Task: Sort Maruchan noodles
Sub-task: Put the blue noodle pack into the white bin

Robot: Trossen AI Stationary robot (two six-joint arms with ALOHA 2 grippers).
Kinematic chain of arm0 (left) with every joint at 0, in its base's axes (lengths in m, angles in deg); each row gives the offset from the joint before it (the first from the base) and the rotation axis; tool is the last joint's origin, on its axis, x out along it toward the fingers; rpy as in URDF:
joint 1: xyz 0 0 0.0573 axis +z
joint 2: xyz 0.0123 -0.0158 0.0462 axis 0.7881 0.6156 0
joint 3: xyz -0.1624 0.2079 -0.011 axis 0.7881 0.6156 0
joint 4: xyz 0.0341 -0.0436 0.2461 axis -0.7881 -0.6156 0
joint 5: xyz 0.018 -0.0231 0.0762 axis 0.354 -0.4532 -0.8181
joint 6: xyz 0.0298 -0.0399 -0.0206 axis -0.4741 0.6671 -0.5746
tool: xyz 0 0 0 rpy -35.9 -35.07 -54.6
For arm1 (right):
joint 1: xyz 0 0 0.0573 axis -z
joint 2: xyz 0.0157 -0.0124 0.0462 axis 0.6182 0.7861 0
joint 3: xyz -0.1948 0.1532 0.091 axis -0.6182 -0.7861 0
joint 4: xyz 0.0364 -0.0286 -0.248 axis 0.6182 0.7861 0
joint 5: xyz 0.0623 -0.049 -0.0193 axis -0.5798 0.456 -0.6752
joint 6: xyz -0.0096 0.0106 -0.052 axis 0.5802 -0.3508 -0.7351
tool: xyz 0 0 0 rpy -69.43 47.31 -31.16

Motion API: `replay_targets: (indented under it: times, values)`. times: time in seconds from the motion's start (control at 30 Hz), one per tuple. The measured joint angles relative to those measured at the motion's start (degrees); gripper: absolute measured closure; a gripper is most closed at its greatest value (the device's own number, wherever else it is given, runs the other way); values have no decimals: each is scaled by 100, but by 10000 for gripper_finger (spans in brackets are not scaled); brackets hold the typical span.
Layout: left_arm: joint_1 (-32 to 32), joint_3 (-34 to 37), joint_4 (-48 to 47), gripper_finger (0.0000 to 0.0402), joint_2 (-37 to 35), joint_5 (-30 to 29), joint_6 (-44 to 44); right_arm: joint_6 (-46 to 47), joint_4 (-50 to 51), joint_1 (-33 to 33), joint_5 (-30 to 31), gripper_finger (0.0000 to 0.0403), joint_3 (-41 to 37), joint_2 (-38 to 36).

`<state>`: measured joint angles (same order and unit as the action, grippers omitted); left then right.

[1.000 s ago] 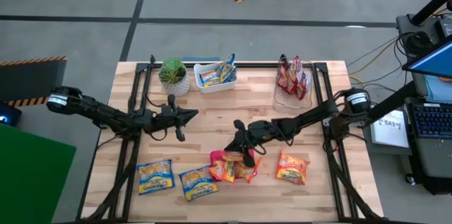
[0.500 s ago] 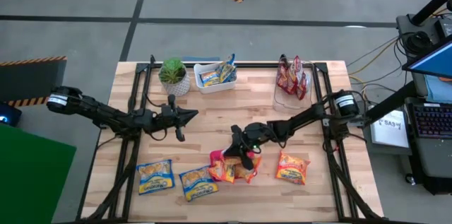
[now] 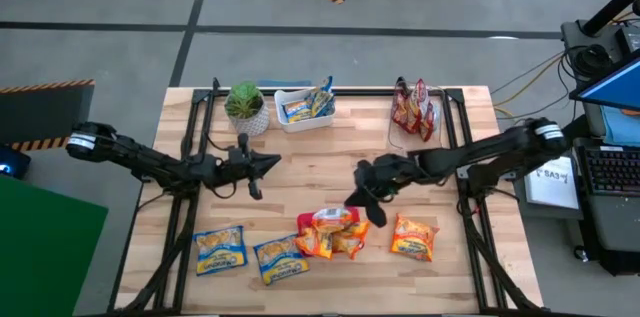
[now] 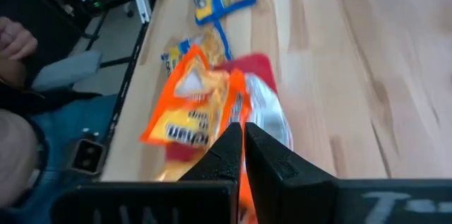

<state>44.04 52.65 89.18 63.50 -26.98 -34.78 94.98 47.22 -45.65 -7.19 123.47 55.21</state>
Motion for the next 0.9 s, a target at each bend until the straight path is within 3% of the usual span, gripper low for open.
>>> replay_targets:
  times: [0.3, 0.43, 0.53, 0.73, 0.9]
  values:
    - [0, -585, -322, 402, 0, 2, -563, 1598, 1800, -349, -6, 394, -13, -473]
    - [0, -794, -752, 402, 0, 1, -786, 1637, 2272, -520, 51, 394, -13, -410]
    - [0, -973, -1337, 402, -5, 37, -811, 1344, 2570, -547, 435, 394, -13, -401]
    - [-10, -1765, -3935, 402, -2, 941, -373, 189, 2763, -518, 1321, 394, -13, -556]
    - [-22, -2762, -6811, 402, 293, 2299, 589, -966, 2439, -364, 2084, 394, -13, -662]
